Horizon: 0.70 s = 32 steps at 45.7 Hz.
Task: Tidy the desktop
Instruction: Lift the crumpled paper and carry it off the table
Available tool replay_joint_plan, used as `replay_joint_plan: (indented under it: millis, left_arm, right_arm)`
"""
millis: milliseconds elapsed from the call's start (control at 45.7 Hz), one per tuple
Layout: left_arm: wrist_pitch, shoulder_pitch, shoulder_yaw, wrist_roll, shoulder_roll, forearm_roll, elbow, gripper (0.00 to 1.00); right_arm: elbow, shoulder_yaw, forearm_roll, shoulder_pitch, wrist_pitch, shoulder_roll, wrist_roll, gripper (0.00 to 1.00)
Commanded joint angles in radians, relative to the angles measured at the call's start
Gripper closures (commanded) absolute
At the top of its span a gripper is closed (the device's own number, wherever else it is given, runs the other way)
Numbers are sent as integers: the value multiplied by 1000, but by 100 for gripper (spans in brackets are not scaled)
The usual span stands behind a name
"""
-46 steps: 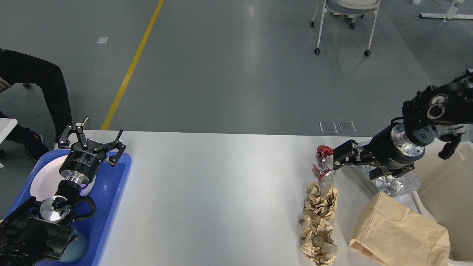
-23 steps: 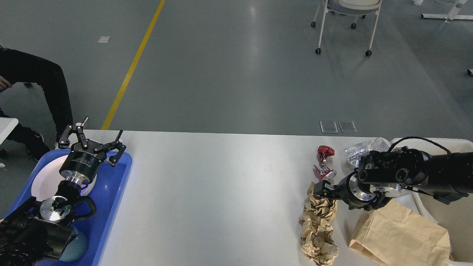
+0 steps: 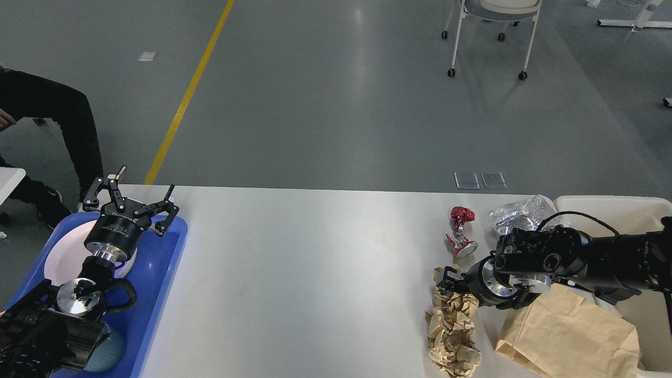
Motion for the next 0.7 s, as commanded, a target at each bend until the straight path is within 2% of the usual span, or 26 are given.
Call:
replay_joint_plan:
  millis: [0, 219, 350, 460, 678]
  left_arm:
    - [0, 0, 0, 0, 0, 0, 0, 4]
    - [0, 0, 0, 0, 0, 0, 0, 4]
    - [0, 0, 0, 0, 0, 0, 0, 4]
    - [0, 0, 0, 0, 0, 0, 0, 4]
    - [0, 0, 0, 0, 0, 0, 0, 4]
  right_arm:
    - [33, 12, 0, 45, -3, -20, -1, 100]
    - [131, 72, 0, 158, 3, -149, -1, 100]
    - [238, 89, 0, 271, 16, -259, -1, 100]
    - [318, 129, 1, 423, 133, -391, -3, 100]
    - [312, 285, 6, 638, 377, -598, -10, 100]
